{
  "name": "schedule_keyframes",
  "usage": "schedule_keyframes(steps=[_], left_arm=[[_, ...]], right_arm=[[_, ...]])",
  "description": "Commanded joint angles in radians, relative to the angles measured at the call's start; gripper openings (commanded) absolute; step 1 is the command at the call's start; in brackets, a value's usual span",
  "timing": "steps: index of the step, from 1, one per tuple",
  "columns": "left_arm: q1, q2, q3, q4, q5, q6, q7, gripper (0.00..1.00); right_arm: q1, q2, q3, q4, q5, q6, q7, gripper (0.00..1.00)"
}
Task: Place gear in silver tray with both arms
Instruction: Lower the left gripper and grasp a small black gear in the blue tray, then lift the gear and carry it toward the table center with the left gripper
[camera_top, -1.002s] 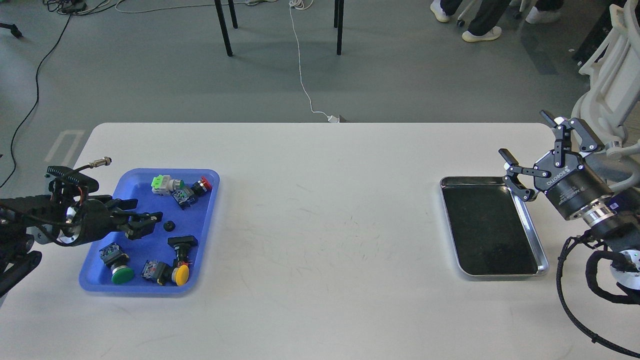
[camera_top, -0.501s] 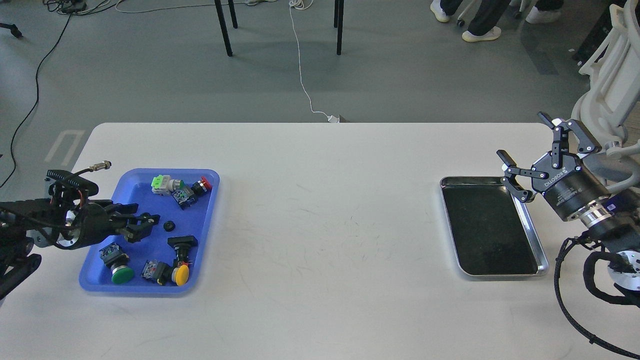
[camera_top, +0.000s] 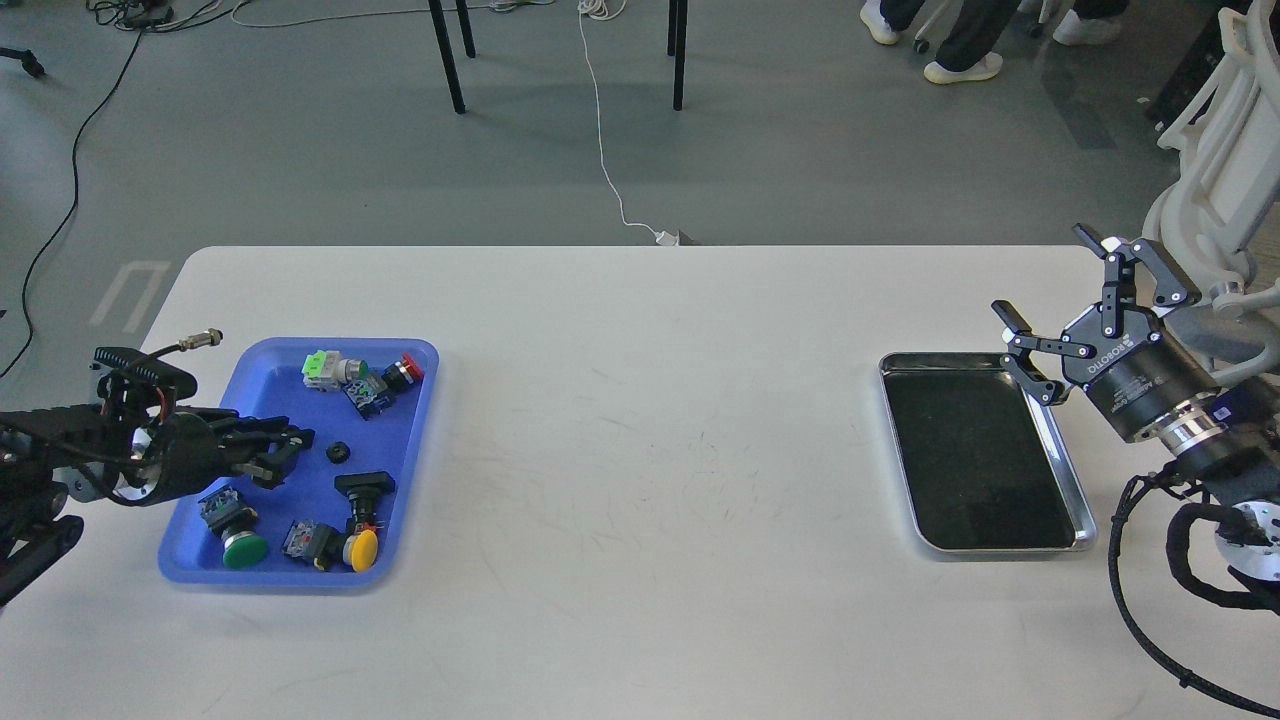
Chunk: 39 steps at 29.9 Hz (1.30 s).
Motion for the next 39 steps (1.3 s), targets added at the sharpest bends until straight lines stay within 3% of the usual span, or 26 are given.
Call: schedule_keyframes(steps=[1, 10, 19, 23, 26, 30, 39], left_arm=[[0.0, 0.001, 0.0, 0.0, 0.001, 0.0, 0.0, 0.14], [-0.017, 0.033, -0.009, -0.049, 0.001, 0.0, 0.0, 0.13], [-0.167, 0.165, -0.006, -0.329, -0.047, -0.038, 0.0, 0.13], [-0.244, 0.15, -0.004, -0.443, -0.038, -0.124, 0.0, 0.14], [-0.3, 0.09, -0.003, -0.464, 0.011, -0.197, 0.0, 0.14], [-0.397, -0.094, 0.025, -0.445, 0.139, -0.273, 0.0, 0.14], [-0.518, -0.336, 0.218, -0.356, 0.139, -0.296, 0.0, 0.14]], right_arm=[[-0.001, 0.001, 0.0, 0.0, 0.0, 0.0, 0.0, 0.99], [0.0, 0.001, 0.016, 0.0, 0.0, 0.0, 0.0, 0.99], [-0.003, -0.005, 0.017, -0.008, 0.0, 0.0, 0.0, 0.99], [-0.005, 0.001, 0.016, -0.028, 0.0, 0.0, 0.0, 0.99], [-0.006, 0.004, 0.016, -0.046, 0.0, 0.0, 0.0, 0.99], [-0.009, 0.011, 0.02, -0.073, 0.0, 0.0, 0.0, 0.99], [-0.038, 0.021, 0.05, -0.112, 0.02, 0.0, 0.0, 0.99]])
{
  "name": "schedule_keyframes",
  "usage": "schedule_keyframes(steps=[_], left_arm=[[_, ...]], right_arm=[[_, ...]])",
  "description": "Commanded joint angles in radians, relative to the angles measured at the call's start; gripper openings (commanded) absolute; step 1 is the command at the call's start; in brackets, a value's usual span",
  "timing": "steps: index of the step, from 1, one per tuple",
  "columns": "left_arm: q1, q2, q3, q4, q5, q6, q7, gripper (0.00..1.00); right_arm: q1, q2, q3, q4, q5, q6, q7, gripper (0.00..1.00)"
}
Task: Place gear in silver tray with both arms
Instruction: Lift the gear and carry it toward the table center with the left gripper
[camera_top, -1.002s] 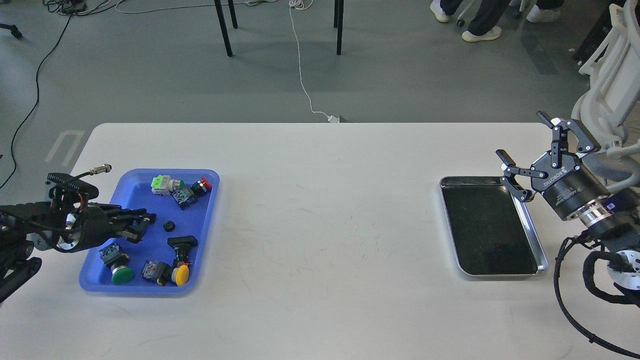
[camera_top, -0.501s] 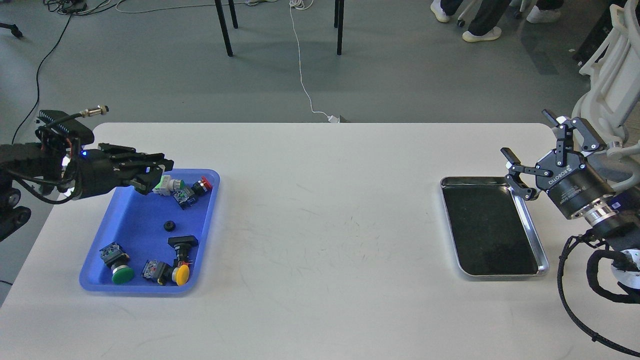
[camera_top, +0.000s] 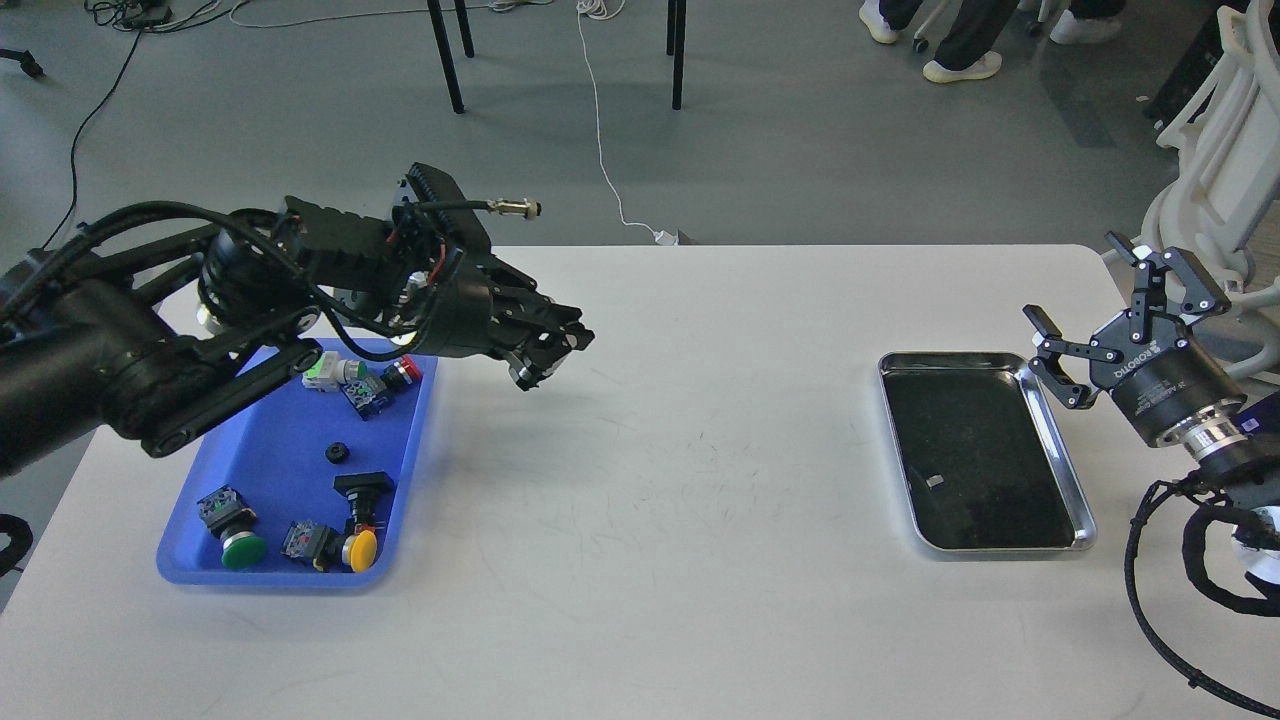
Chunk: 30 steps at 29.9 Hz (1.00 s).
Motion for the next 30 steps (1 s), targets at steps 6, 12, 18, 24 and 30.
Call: schedule_keyframes(steps=[6, 12, 18, 24, 30], left_arm=[[-0.043, -0.202, 0.118, 0.143, 0.0, -0.001, 0.0, 0.14], [-0.073, -0.324, 0.2, 0.208, 0.0, -0.002, 0.0, 0.14], [-0.103, -0.436, 0.272, 0.249, 0.0, -0.002, 0.0, 0.14], [-0.113, -0.465, 0.297, 0.297, 0.0, -0.002, 0.0, 0.14], [-0.113, -0.465, 0.311, 0.335, 0.0, -0.002, 0.0, 0.14]], right_arm=[[-0.022, 0.031, 0.012, -0.037, 0.001, 0.0, 0.0, 0.99], [-0.025, 0.031, 0.015, -0.047, 0.001, 0.0, 0.0, 0.99], [-0.03, 0.022, 0.014, -0.045, 0.001, 0.0, 0.0, 0.99], [-0.042, 0.02, 0.014, -0.042, 0.0, 0.0, 0.0, 0.99], [-0.044, 0.02, 0.012, -0.042, 0.0, 0.0, 0.0, 0.99]])
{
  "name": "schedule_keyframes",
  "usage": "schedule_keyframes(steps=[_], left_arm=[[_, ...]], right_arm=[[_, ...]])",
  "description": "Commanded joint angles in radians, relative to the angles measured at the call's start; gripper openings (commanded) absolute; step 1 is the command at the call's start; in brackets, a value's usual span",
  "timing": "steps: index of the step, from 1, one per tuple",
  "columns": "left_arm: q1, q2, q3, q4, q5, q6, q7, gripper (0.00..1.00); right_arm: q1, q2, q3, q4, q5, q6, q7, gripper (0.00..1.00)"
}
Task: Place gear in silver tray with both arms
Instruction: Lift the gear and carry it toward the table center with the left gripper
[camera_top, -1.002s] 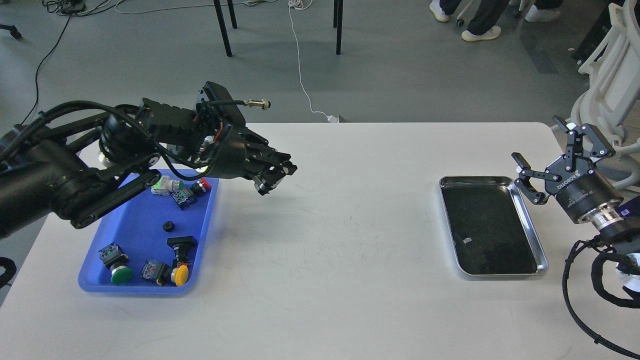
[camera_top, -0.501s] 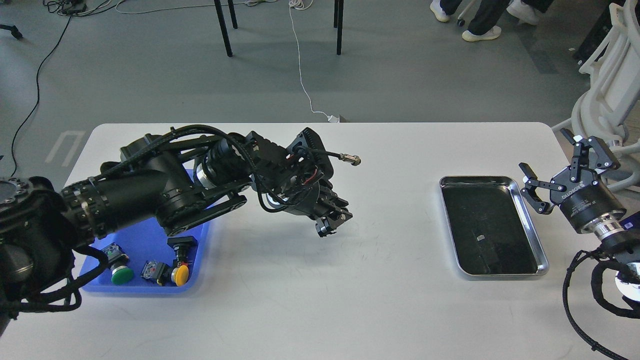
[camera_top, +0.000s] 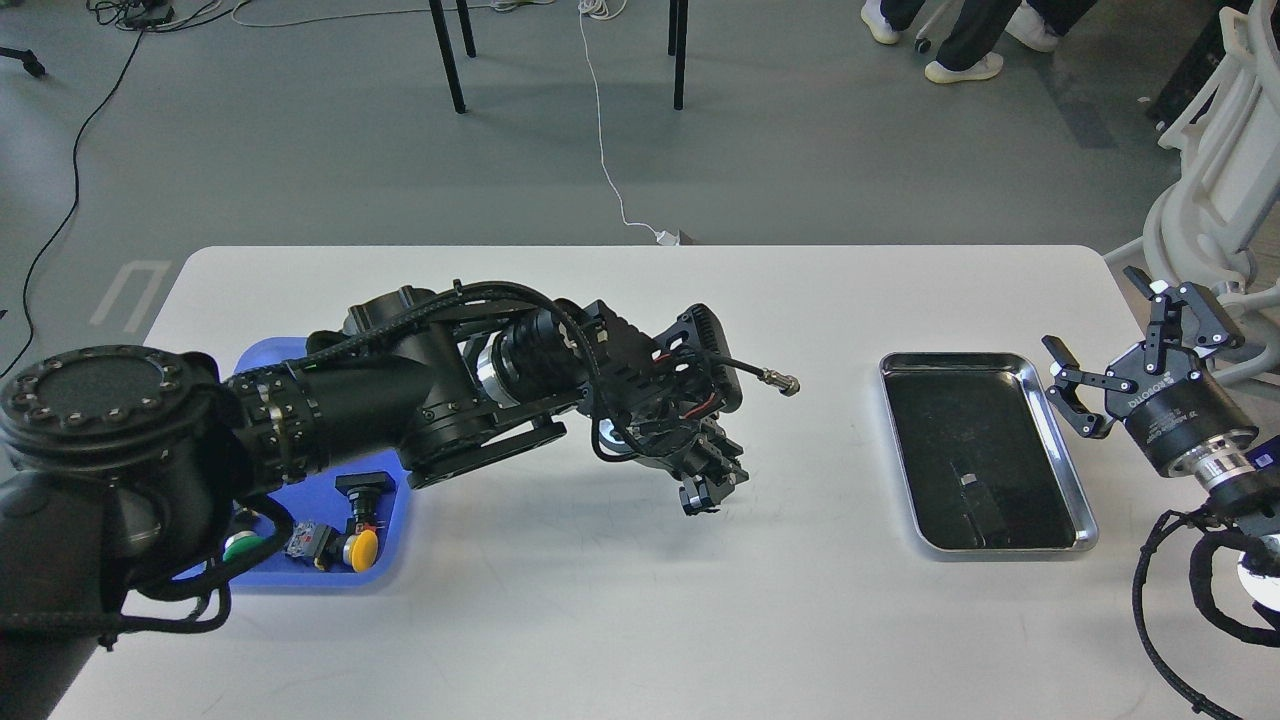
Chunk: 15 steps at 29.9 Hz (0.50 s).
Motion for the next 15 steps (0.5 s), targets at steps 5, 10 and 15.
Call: schedule_keyframes(steps=[5, 10, 15], left_arm=[[-0.005, 0.0, 0.039, 0.037, 0.0, 0.0, 0.0, 0.14], [-0.002, 0.0, 0.055, 0.037, 0.0, 0.001, 0.0, 0.15], [0.001, 0.0, 0.064, 0.03, 0.0, 0.001, 0.0, 0.15]], right_arm=[[0.0, 0.002, -0.003, -0.001, 0.0, 0.0, 0.0, 0.99], [0.001, 0.005, -0.004, -0.001, 0.0, 0.0, 0.0, 0.99], [0.003, 0.005, -0.006, -0.002, -0.003, 0.0, 0.0, 0.99]])
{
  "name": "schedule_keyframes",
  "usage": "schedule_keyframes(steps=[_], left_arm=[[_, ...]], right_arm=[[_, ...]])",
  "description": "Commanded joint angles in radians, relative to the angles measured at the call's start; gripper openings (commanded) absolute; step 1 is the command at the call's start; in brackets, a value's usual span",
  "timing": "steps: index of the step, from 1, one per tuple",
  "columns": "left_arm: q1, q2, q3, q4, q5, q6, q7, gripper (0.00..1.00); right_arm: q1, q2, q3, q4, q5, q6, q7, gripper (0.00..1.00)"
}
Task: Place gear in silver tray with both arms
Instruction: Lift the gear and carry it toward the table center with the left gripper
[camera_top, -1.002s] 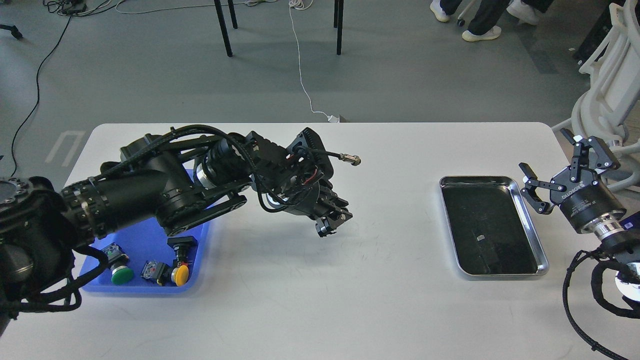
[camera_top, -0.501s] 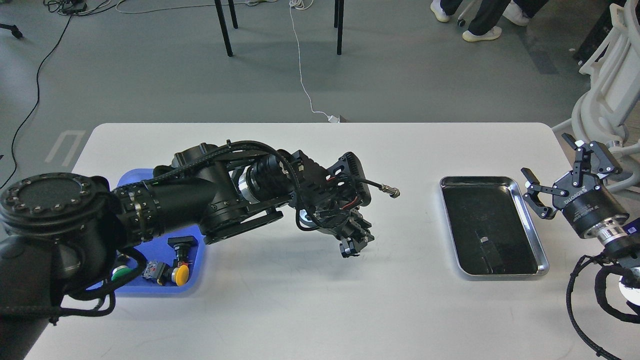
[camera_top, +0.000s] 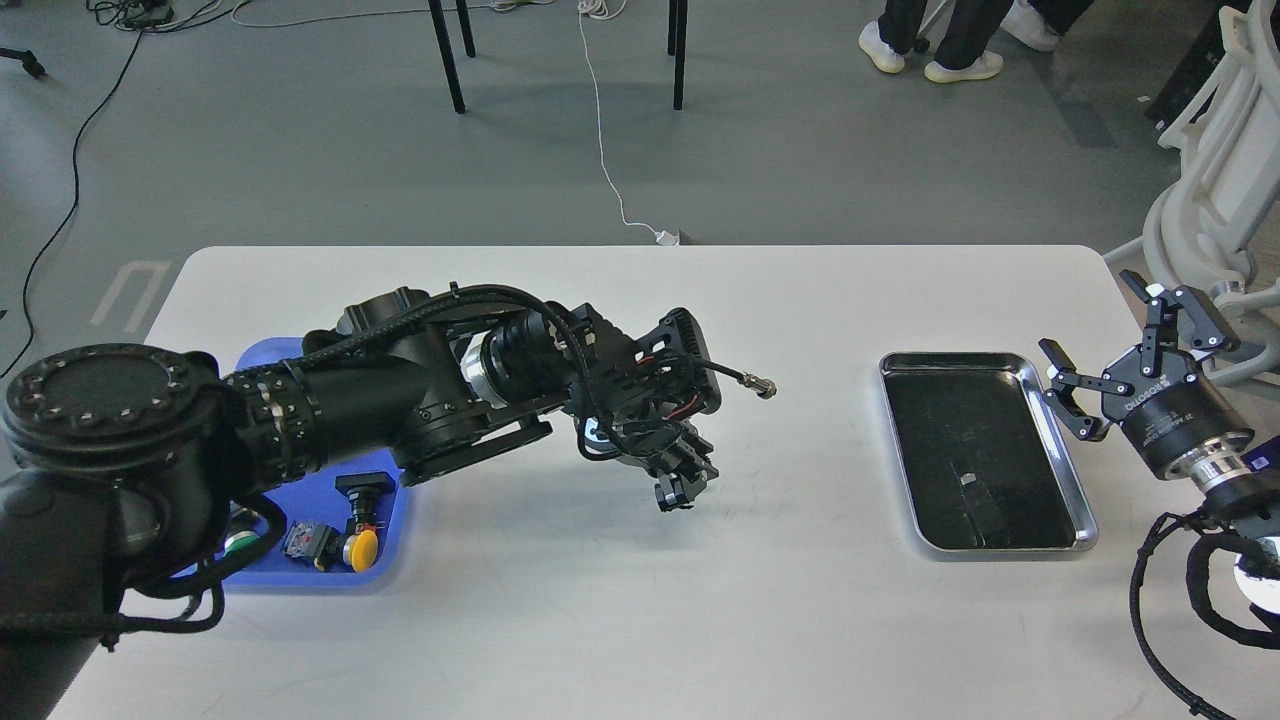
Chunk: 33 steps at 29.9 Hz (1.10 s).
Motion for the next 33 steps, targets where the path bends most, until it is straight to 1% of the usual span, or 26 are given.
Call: schedule_keyframes(steps=[1, 14, 22, 23, 24, 27, 28, 30, 31, 33], left_arm=[[0.004, 0.0, 0.0, -0.011, 0.0, 0.0, 0.0, 0.15], [0.03, 0.0, 0.017, -0.025, 0.0, 0.0, 0.0, 0.16], [0.036, 0.0, 0.017, -0.02, 0.0, 0.003, 0.0, 0.24], [0.037, 0.0, 0.019, -0.018, 0.0, 0.003, 0.0, 0.26], [0.037, 0.0, 0.017, -0.017, 0.0, 0.003, 0.0, 0.31], [0.039, 0.0, 0.017, -0.017, 0.0, 0.005, 0.0, 0.59], [0.039, 0.0, 0.017, -0.017, 0.0, 0.005, 0.0, 0.63], [0.039, 0.0, 0.017, -0.017, 0.0, 0.005, 0.0, 0.68], [0.037, 0.0, 0.017, -0.017, 0.0, 0.005, 0.0, 0.74], [0.036, 0.0, 0.016, -0.017, 0.0, 0.006, 0.0, 0.82]], right_arm=[[0.002, 0.0, -0.001, -0.001, -0.002, 0.0, 0.0, 0.99], [0.003, 0.0, -0.001, -0.001, -0.006, 0.0, 0.0, 0.99], [0.003, 0.002, -0.001, -0.002, -0.011, 0.0, 0.0, 0.99], [0.003, 0.002, -0.001, -0.002, -0.011, 0.0, 0.0, 0.99], [0.003, 0.002, -0.001, -0.002, -0.011, 0.0, 0.0, 0.99], [0.005, 0.002, -0.001, -0.002, -0.011, 0.0, 0.0, 0.99], [0.005, 0.002, -0.001, -0.002, -0.011, 0.0, 0.0, 0.99], [0.006, 0.0, -0.001, -0.002, -0.011, 0.0, 0.0, 0.99], [0.005, -0.001, -0.001, -0.001, -0.012, 0.0, 0.0, 0.99], [0.005, -0.001, -0.001, -0.001, -0.011, 0.0, 0.0, 0.99]])
